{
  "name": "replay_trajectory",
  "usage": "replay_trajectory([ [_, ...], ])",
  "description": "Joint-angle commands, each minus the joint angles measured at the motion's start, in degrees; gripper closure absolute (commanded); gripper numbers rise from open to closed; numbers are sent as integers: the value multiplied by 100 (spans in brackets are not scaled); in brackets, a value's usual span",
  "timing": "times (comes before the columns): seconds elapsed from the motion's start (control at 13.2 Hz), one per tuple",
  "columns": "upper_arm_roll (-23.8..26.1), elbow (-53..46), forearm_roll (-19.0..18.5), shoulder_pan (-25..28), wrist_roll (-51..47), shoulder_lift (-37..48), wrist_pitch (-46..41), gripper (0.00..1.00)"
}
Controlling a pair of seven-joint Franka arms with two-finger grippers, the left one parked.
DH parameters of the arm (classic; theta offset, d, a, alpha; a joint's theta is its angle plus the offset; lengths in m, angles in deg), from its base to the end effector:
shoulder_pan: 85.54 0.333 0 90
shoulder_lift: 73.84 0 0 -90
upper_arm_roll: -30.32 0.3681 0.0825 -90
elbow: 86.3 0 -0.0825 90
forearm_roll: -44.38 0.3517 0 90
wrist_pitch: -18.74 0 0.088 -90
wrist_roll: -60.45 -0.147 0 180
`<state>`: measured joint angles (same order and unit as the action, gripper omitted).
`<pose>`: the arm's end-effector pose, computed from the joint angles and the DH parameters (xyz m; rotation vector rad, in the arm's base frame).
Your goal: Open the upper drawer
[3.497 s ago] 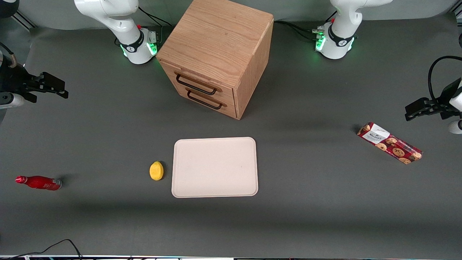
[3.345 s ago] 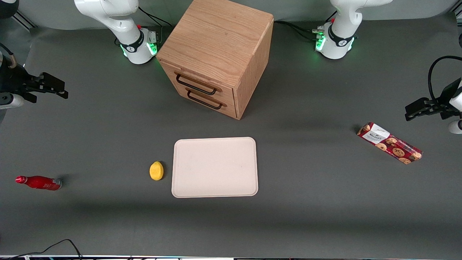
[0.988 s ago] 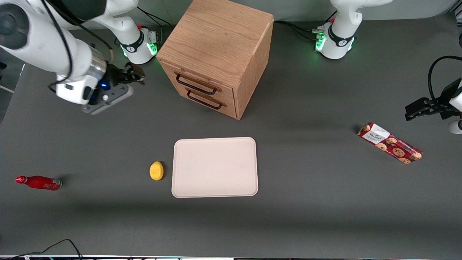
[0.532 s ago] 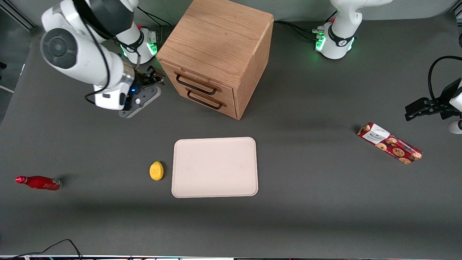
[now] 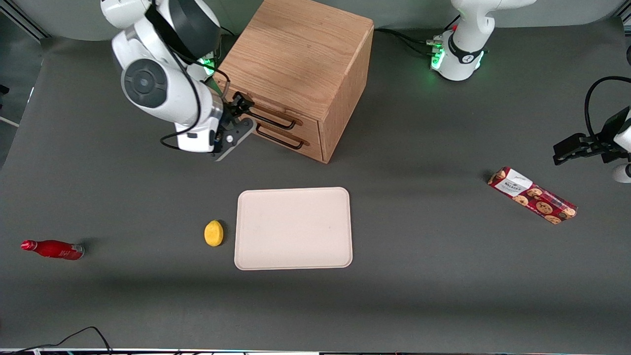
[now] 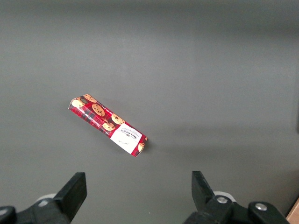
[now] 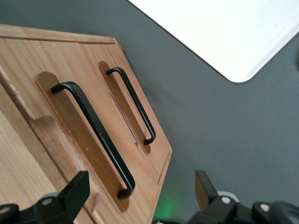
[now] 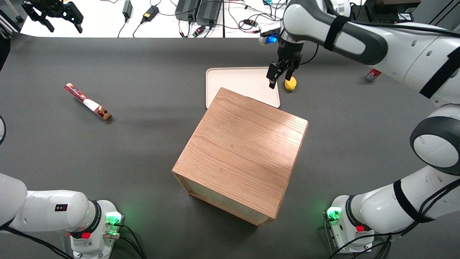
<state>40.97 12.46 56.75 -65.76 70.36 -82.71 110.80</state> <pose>0.4568 0.2973 0.4963 -2.7556 -0.9571 0.4531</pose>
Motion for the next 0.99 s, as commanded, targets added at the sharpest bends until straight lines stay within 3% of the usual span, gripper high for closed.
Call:
replay_trajectory([
  [0.0,121,46,160,17,99,-158,75,0],
  [0.91,368,55,160,34,231,-580,57,0],
])
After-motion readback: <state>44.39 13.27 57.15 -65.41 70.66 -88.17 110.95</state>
